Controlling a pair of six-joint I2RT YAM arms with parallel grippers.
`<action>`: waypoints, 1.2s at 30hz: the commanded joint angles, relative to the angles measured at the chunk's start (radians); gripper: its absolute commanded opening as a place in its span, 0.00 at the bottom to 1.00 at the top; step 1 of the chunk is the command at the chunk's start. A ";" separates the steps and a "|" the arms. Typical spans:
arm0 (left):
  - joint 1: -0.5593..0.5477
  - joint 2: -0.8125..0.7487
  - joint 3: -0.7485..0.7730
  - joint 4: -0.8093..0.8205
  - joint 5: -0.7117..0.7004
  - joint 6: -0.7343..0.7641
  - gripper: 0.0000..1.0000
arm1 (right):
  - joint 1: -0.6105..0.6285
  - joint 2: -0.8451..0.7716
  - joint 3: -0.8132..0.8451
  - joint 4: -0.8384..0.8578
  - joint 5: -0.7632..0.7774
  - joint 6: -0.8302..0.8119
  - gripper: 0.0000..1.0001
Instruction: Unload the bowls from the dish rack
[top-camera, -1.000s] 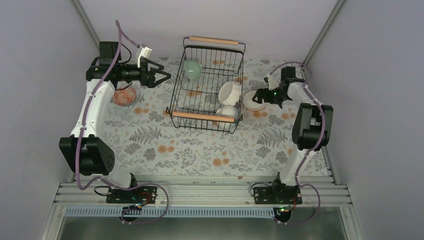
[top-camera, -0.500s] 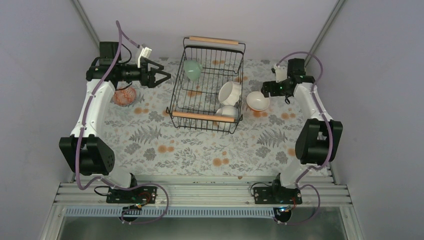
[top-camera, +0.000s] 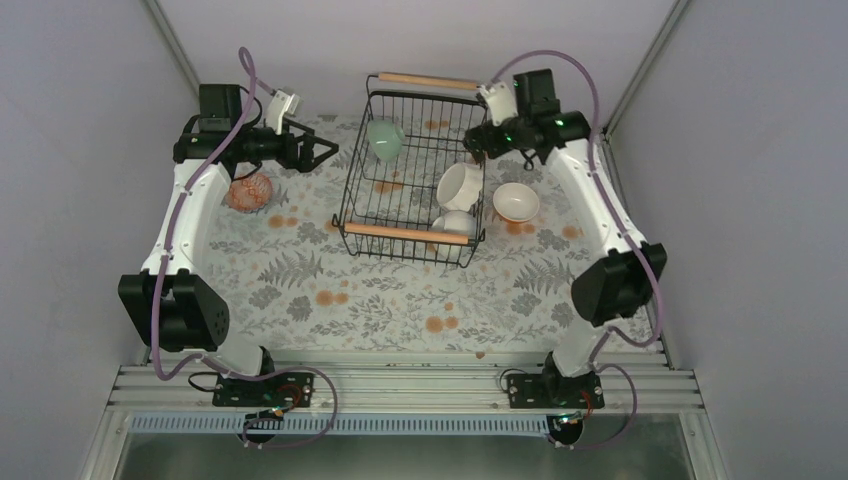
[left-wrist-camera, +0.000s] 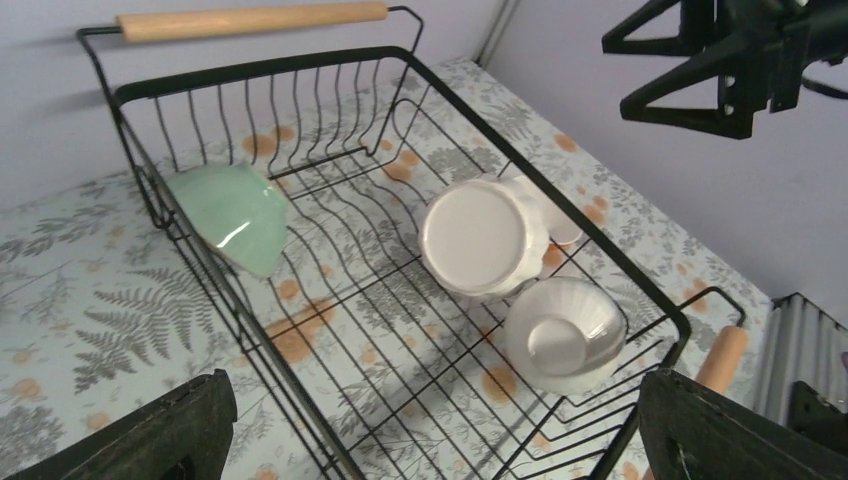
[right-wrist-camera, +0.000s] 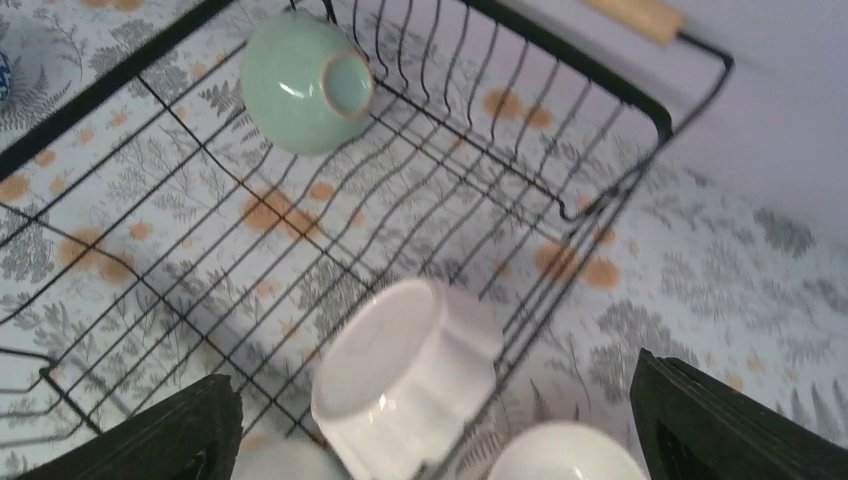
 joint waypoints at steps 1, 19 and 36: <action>-0.004 -0.010 0.025 0.004 -0.073 -0.011 1.00 | 0.083 0.142 0.186 -0.075 0.083 -0.020 0.94; -0.043 0.062 0.035 -0.037 -0.168 -0.004 1.00 | 0.277 0.539 0.428 0.260 0.290 -0.001 0.96; -0.091 0.237 0.038 -0.045 -0.078 -0.013 1.00 | 0.343 0.714 0.493 0.417 0.427 0.046 1.00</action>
